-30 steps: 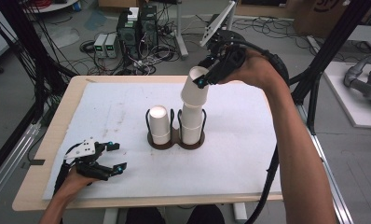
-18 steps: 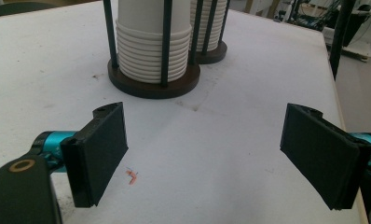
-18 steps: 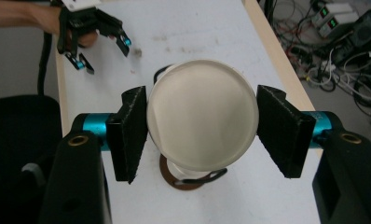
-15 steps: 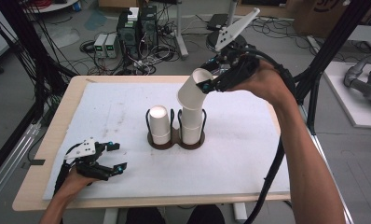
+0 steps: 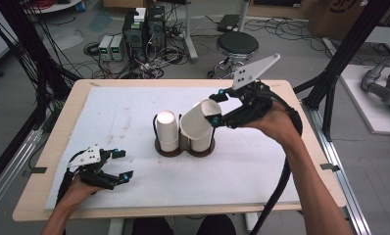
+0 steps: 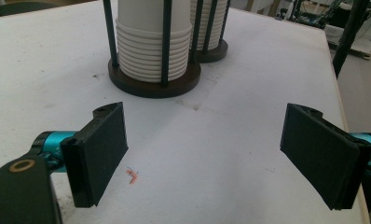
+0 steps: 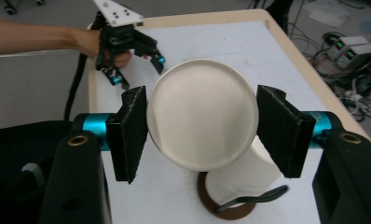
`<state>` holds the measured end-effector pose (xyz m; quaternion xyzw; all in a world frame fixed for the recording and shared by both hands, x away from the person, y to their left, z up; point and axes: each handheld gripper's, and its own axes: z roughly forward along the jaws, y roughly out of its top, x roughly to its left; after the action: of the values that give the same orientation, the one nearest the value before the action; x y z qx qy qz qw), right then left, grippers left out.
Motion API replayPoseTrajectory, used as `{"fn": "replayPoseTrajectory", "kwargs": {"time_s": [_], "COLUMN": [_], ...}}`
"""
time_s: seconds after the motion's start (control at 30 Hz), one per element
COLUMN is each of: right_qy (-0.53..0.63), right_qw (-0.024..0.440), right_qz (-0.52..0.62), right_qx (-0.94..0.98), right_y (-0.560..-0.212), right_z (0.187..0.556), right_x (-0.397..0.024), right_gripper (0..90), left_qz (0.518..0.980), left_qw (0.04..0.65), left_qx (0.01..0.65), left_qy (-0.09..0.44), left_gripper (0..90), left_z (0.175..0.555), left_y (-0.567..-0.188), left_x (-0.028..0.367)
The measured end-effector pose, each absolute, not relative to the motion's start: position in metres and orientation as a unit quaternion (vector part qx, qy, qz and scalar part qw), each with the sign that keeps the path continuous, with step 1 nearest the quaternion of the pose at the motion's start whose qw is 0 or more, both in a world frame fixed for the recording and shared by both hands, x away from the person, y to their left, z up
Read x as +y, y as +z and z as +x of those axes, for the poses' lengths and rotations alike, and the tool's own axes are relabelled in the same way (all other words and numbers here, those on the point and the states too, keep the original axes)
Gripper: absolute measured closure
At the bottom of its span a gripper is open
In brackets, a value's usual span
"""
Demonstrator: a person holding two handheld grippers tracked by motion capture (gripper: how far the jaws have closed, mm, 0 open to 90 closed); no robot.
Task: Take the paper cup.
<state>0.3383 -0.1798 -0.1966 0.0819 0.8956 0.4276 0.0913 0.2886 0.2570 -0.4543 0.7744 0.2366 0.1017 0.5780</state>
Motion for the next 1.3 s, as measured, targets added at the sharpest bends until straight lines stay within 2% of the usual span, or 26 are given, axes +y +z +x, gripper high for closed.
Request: {"fn": "replayPoseTrajectory", "kwargs": {"time_s": [0.83,1.3], "right_qy": [0.499,0.535], "right_qw": [0.064,0.062], "right_qz": [0.111,0.117], "right_qx": [0.857,0.835], "right_y": [-0.287,-0.324], "right_z": [0.309,0.300], "right_x": [-0.201,-0.201], "right_gripper": [37.8,37.8], "left_qz": [0.774,0.775], "left_qw": [0.578,0.577], "left_qx": [0.236,0.236], "left_qy": [0.100,0.102], "left_gripper": [14.5,14.5], "left_z": [0.289,0.289], "left_y": [-0.454,-0.454], "left_x": [0.257,0.257]}}
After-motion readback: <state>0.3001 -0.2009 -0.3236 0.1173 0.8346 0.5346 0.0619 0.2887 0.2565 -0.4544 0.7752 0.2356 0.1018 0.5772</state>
